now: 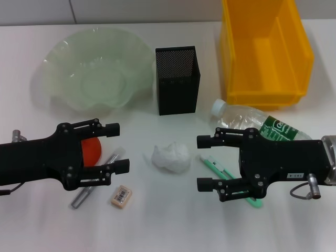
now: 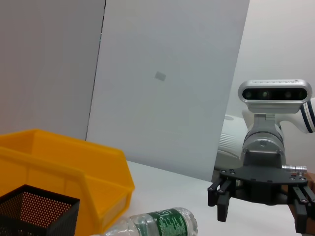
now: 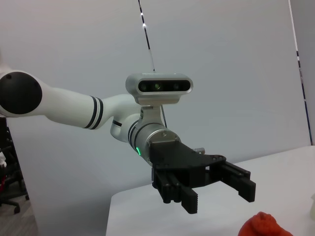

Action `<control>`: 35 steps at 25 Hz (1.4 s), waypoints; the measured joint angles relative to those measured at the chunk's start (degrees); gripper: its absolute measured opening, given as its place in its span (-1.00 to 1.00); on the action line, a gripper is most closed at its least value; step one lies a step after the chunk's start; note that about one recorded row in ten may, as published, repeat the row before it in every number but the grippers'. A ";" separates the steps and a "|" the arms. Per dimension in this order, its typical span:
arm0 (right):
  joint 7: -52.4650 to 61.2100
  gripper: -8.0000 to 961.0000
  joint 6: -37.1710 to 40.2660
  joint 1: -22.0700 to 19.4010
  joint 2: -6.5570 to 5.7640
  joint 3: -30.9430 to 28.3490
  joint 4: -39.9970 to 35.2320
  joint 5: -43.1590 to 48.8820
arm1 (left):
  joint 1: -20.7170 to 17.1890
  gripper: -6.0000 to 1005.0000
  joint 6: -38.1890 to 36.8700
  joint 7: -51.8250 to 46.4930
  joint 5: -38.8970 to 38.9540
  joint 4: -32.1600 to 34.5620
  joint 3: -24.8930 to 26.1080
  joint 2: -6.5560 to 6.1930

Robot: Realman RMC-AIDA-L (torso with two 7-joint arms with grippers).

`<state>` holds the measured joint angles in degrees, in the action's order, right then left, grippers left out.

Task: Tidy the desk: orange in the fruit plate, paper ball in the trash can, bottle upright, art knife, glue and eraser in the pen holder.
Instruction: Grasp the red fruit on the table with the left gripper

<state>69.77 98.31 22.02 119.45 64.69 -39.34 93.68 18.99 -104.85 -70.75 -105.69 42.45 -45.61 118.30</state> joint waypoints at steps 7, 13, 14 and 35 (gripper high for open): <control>0.00 0.71 0.00 -0.04 0.00 -0.32 0.00 -0.08 | 0.00 0.58 0.09 0.03 -0.01 0.00 0.00 0.01; -0.29 0.71 0.00 0.01 0.06 -0.46 0.62 -0.09 | -0.09 0.57 0.33 0.13 0.19 0.00 0.35 0.12; -0.29 0.71 0.00 0.01 0.06 -0.46 0.62 -0.09 | -0.15 0.57 0.36 0.21 0.36 -0.01 0.65 0.15; -5.31 0.71 -0.07 -0.31 0.00 -1.40 9.97 -3.10 | -2.86 0.56 13.02 23.11 2.75 -20.92 18.19 0.11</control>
<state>64.45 98.24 21.71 119.44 63.28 -29.37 90.58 16.13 -91.83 -47.64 -102.95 21.53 -27.42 118.42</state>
